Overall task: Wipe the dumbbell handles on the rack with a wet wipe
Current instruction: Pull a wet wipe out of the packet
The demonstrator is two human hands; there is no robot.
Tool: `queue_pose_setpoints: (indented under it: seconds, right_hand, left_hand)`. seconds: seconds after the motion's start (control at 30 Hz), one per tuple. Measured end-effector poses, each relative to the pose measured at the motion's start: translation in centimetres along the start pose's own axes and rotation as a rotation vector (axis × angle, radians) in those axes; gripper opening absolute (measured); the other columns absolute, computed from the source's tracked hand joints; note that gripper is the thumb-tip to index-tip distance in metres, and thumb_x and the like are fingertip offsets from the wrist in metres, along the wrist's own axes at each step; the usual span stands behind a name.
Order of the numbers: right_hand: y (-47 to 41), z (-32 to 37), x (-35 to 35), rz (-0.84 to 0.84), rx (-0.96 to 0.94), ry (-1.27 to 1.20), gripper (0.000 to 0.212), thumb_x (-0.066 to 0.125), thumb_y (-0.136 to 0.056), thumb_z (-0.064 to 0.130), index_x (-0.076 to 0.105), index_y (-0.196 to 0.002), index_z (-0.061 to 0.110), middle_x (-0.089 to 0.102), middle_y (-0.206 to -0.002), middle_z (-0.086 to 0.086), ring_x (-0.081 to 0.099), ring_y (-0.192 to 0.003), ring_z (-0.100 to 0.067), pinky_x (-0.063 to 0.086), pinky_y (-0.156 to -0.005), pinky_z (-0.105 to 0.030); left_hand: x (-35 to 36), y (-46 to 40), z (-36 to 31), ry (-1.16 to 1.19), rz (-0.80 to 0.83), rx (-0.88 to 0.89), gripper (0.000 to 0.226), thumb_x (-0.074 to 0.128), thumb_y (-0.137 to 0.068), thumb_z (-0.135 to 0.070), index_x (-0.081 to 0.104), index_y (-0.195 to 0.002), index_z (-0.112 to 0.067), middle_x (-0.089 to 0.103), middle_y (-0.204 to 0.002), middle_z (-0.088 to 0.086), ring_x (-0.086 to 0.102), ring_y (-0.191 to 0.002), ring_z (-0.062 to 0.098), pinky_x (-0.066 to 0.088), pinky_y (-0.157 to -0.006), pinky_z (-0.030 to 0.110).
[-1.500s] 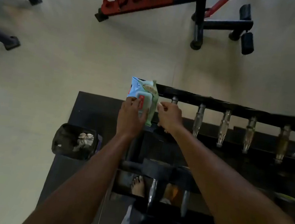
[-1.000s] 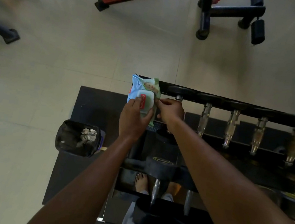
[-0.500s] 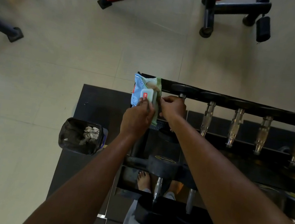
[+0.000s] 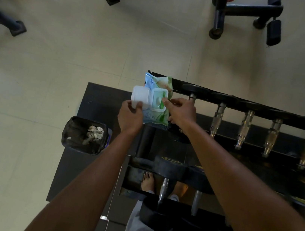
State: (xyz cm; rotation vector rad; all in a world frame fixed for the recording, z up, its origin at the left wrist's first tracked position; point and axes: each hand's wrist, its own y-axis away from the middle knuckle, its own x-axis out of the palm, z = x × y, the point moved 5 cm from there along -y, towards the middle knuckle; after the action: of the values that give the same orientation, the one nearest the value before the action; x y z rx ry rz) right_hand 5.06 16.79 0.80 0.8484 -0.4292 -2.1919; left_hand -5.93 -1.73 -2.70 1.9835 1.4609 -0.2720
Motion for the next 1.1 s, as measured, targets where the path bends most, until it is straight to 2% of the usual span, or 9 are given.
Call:
queue_pose_setpoints:
  seconds: [0.13, 0.23, 0.3, 0.37, 0.47, 0.57, 0.7, 0.8, 1.1]
  right_hand:
    - [-0.4, -0.4, 0.1, 0.003, 0.047, -0.062, 0.04, 0.078, -0.096, 0.044, 0.073, -0.126, 0.018, 0.075, -0.121, 0.0, 0.073, -0.099, -0.012, 0.065, -0.085, -0.036]
    - [-0.2, -0.3, -0.1, -0.014, 0.032, 0.004, 0.046, 0.077, -0.097, 0.047, 0.071, -0.13, 0.016, 0.074, -0.124, 0.003, 0.068, -0.102, -0.01, 0.057, -0.077, -0.025]
    - [0.4, 0.3, -0.7, -0.148, -0.08, 0.157, 0.045, 0.077, -0.096, 0.049, 0.071, -0.128, 0.018, 0.073, -0.113, 0.008, 0.068, -0.096, -0.009, 0.056, -0.075, -0.026]
    - [1.2, 1.6, -1.2, -0.299, -0.3, 0.303, 0.029, 0.075, -0.099, 0.043, 0.072, -0.118, 0.021, 0.074, -0.103, 0.009, 0.067, -0.086, -0.009, 0.056, -0.07, -0.029]
    - [1.3, 3.0, -0.5, -0.192, -0.541, 0.471, 0.016, 0.07, -0.102, 0.036, 0.077, -0.108, 0.024, 0.074, -0.1, 0.004, 0.067, -0.085, -0.012, 0.054, -0.067, -0.031]
    - [0.6, 3.5, 0.6, -0.043, -0.628, 0.768, 0.025, 0.061, -0.105, 0.04, 0.079, -0.102, 0.023, 0.074, -0.093, 0.0, 0.069, -0.08, -0.017, 0.057, -0.067, -0.035]
    - [-0.3, 3.9, 1.0, -0.043, -0.654, 1.0, 0.037, 0.052, -0.108, 0.049, 0.079, -0.111, 0.025, 0.073, -0.089, 0.001, 0.068, -0.074, -0.017, 0.06, -0.068, -0.037]
    - [-0.6, 4.5, 1.6, -0.065, -0.623, 1.085, 0.042, 0.049, -0.106, 0.054, 0.079, -0.105, 0.024, 0.068, -0.082, 0.002, 0.066, -0.069, -0.018, 0.058, -0.067, -0.036]
    - [-1.0, 5.3, 2.6, -0.059, -0.615, 1.134, 0.038, 0.059, -0.104, 0.052, 0.079, -0.116, 0.021, 0.072, -0.094, 0.0, 0.06, -0.076, -0.016, 0.036, -0.066, -0.032]
  left_hand:
    - [0.0, -1.1, 0.4, 0.029, 0.047, -0.045, 0.042, 0.069, -0.103, -0.046, 0.065, -0.125, -0.011, 0.068, -0.109, 0.001, 0.069, -0.101, 0.019, 0.051, -0.078, 0.025]
    - [-0.6, -1.0, -0.3, 0.022, 0.058, -0.007, 0.047, 0.075, -0.1, -0.043, 0.06, -0.131, -0.013, 0.068, -0.113, 0.002, 0.069, -0.1, 0.016, 0.053, -0.074, 0.022]
    - [-1.2, -0.5, -1.3, -0.075, -0.016, 0.151, 0.051, 0.079, -0.097, -0.037, 0.054, -0.136, -0.014, 0.062, -0.123, 0.005, 0.065, -0.107, 0.018, 0.055, -0.078, 0.028]
    - [-1.4, 0.4, -2.4, -0.277, -0.1, 0.387, 0.05, 0.078, -0.096, -0.032, 0.056, -0.137, -0.014, 0.054, -0.132, 0.01, 0.056, -0.116, 0.023, 0.052, -0.082, 0.034]
    - [-0.2, 1.2, -2.7, -0.449, -0.014, 0.573, 0.053, 0.075, -0.096, -0.045, 0.06, -0.14, -0.018, 0.051, -0.142, 0.01, 0.051, -0.125, 0.029, 0.053, -0.091, 0.044]
    - [0.6, 1.2, -1.6, -0.45, 0.083, 0.518, 0.074, 0.074, -0.092, -0.063, 0.055, -0.15, -0.022, 0.044, -0.157, 0.005, 0.045, -0.136, 0.028, 0.049, -0.1, 0.047]
    - [0.7, 1.1, -1.1, -0.408, 0.091, 0.512, 0.08, 0.076, -0.09, -0.064, 0.05, -0.154, -0.024, 0.041, -0.163, 0.0, 0.041, -0.143, 0.025, 0.053, -0.105, 0.053]
    - [0.7, 1.0, -1.1, -0.384, 0.107, 0.495, 0.08, 0.077, -0.089, -0.063, 0.05, -0.154, -0.024, 0.041, -0.163, -0.001, 0.041, -0.143, 0.024, 0.055, -0.103, 0.054]
    - [0.8, 0.9, -0.9, -0.37, 0.134, 0.472, 0.081, 0.079, -0.09, -0.059, 0.049, -0.157, -0.025, 0.042, -0.163, -0.001, 0.04, -0.144, 0.022, 0.057, -0.101, 0.047]
